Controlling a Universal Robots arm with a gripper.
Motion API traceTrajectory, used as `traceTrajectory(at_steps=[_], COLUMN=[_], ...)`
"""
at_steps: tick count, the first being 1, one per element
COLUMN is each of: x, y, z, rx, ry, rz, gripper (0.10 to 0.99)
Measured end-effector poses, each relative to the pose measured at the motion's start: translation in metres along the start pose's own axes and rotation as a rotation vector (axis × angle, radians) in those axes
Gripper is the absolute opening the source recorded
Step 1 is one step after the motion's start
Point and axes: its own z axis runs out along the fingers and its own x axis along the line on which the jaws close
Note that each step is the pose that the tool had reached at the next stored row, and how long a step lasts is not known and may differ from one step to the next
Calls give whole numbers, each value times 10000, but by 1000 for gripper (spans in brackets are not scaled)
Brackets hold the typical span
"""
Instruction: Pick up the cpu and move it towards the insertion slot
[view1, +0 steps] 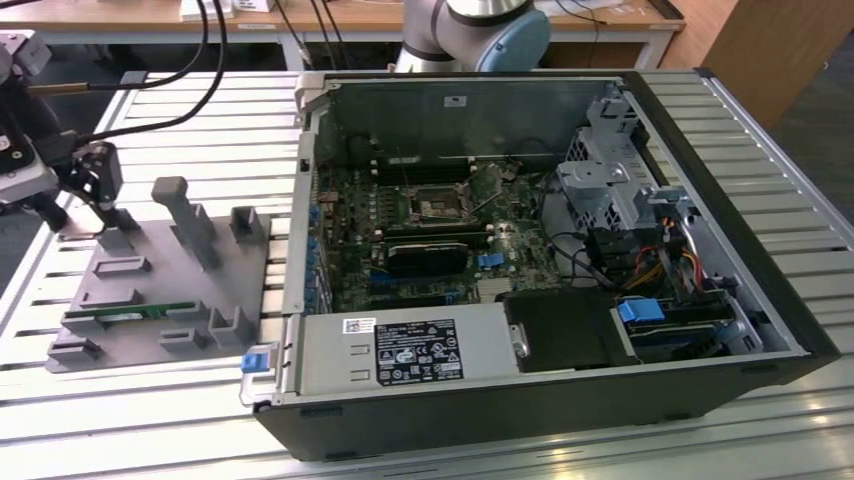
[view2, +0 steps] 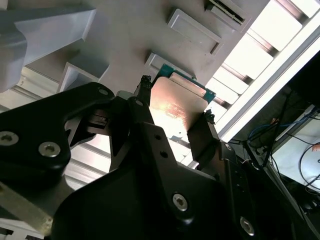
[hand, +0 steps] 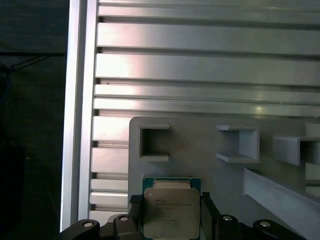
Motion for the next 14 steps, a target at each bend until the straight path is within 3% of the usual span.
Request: traceTrajectory(at_steps=[14], x=[0], y=[35], z=[-92], rx=[32], ry=[0], rz=[1], gripper=[541])
